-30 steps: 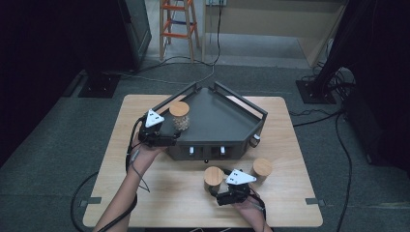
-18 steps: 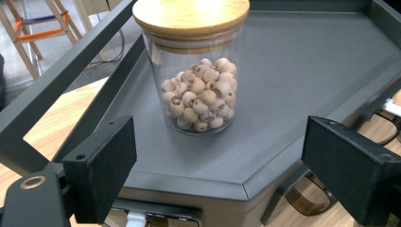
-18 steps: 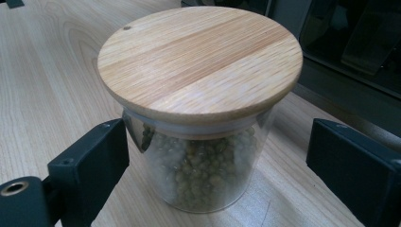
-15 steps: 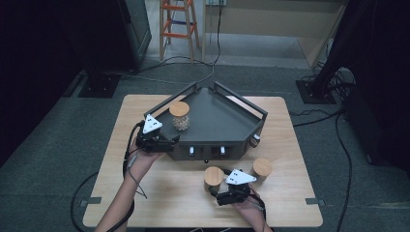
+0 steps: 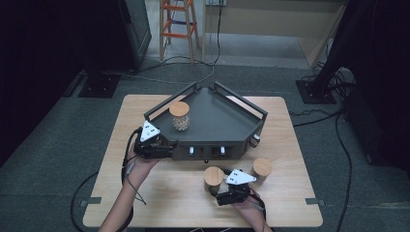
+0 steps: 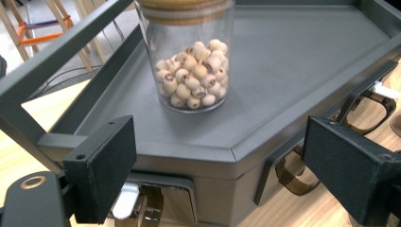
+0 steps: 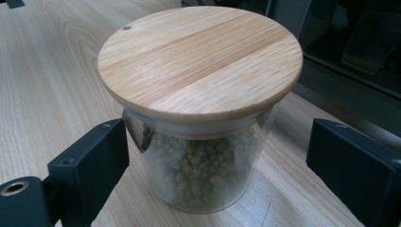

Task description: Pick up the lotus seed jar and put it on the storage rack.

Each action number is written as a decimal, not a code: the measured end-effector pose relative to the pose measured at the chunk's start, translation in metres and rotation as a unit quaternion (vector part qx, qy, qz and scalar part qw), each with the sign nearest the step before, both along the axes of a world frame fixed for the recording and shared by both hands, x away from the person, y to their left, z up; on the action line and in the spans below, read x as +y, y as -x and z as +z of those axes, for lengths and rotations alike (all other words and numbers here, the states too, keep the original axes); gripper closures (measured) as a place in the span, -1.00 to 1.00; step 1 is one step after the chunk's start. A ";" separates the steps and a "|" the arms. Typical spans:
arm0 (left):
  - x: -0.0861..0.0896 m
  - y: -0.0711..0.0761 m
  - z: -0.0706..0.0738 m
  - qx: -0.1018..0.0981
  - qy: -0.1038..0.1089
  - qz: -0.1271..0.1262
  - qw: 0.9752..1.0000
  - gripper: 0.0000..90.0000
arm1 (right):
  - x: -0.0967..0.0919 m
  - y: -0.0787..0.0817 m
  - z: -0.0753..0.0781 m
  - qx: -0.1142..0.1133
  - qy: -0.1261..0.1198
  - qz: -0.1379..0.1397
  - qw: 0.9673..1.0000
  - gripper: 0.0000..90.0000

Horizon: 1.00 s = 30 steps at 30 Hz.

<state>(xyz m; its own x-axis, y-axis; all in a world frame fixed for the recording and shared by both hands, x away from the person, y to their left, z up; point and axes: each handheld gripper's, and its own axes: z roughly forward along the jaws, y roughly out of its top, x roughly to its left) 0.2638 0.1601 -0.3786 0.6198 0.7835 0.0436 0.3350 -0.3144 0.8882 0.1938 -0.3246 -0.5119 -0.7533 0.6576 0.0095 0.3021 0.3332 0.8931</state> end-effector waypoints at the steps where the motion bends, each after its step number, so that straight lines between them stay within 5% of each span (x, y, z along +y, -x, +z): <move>1: 0.000 0.001 -0.001 0.000 0.000 0.000 1.000 -0.76 | 0.000 0.000 0.000 -0.001 0.000 0.000 1.000 -0.86; 30: 0.002 0.017 -0.015 -0.006 -0.009 -0.006 1.000 -0.76 | 0.000 0.000 0.000 -0.001 0.002 0.001 1.000 -0.86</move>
